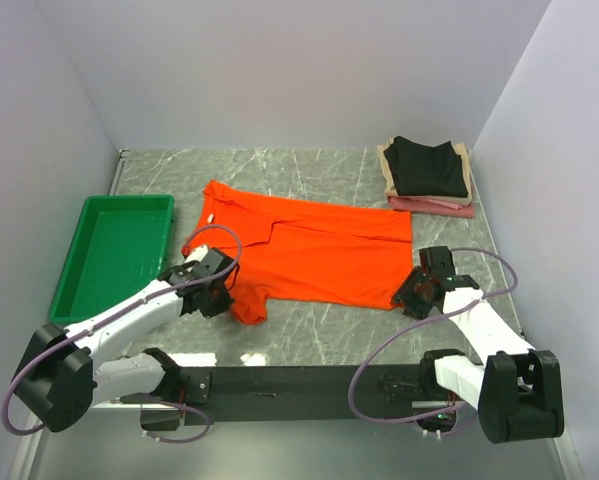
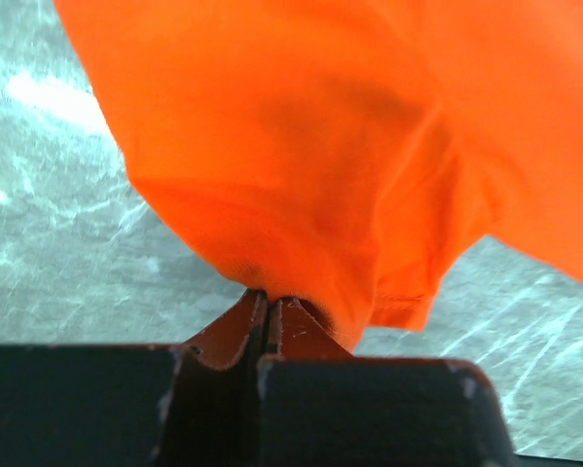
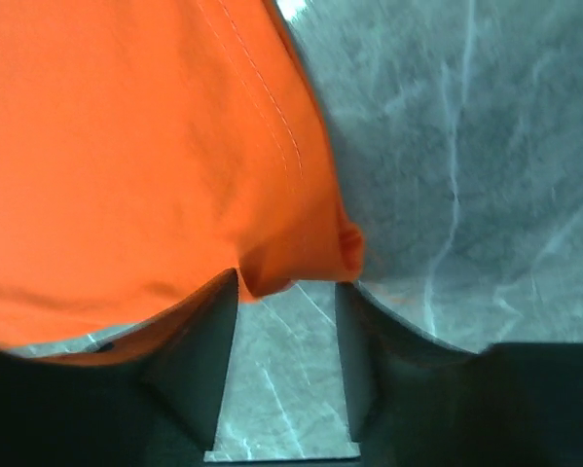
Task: Fold and stack the t-shirts
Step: Fold the tshirt
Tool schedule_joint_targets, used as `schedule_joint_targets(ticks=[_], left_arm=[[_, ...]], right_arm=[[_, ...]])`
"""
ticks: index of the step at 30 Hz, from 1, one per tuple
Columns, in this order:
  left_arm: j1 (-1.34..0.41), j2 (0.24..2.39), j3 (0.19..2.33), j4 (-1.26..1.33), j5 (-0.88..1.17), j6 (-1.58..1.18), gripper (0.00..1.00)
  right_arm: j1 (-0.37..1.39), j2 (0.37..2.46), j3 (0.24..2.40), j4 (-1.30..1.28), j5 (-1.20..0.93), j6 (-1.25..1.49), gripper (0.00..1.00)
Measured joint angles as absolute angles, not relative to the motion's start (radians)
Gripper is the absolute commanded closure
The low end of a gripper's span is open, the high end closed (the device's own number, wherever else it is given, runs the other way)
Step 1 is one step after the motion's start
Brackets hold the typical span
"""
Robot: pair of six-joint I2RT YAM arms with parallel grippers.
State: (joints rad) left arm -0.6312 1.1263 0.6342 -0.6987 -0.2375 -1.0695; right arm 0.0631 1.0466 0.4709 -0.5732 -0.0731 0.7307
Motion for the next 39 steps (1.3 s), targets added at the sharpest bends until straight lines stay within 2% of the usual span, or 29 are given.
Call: schedule_joint_targets(ticks=[1, 4, 9, 15, 23, 39], left_arm=[[-0.627, 1.126, 0.64, -0.696, -0.239, -1.066, 0.99], [-0.612, 1.126, 0.661, -0.688, -0.239, -1.056, 0.99], [-0.587, 1.141, 0.7, -0.656, -0.233, -1.033, 0.99], [-0.555, 1.174, 0.751, -0.612, -0.22, -1.006, 0.99], [-0.464, 1.259, 0.852, -0.563, -0.179, -0.972, 0.99], [-0.286, 1.555, 1.165, -0.517, -0.108, -0.881, 0.99]], right_arm=[[0.063, 1.052, 0.471, -0.562, -0.073, 0.731, 0.7], [0.063, 1.057, 0.471, -0.537, -0.077, 0.733, 0.88], [0.063, 1.066, 0.471, -0.516, -0.078, 0.727, 1.0], [0.063, 1.081, 0.494, -0.524, -0.078, 0.71, 1.0], [0.063, 1.164, 0.659, -0.543, -0.072, 0.661, 1.0], [0.047, 1.414, 0.899, -0.563, -0.049, 0.606, 1.0]])
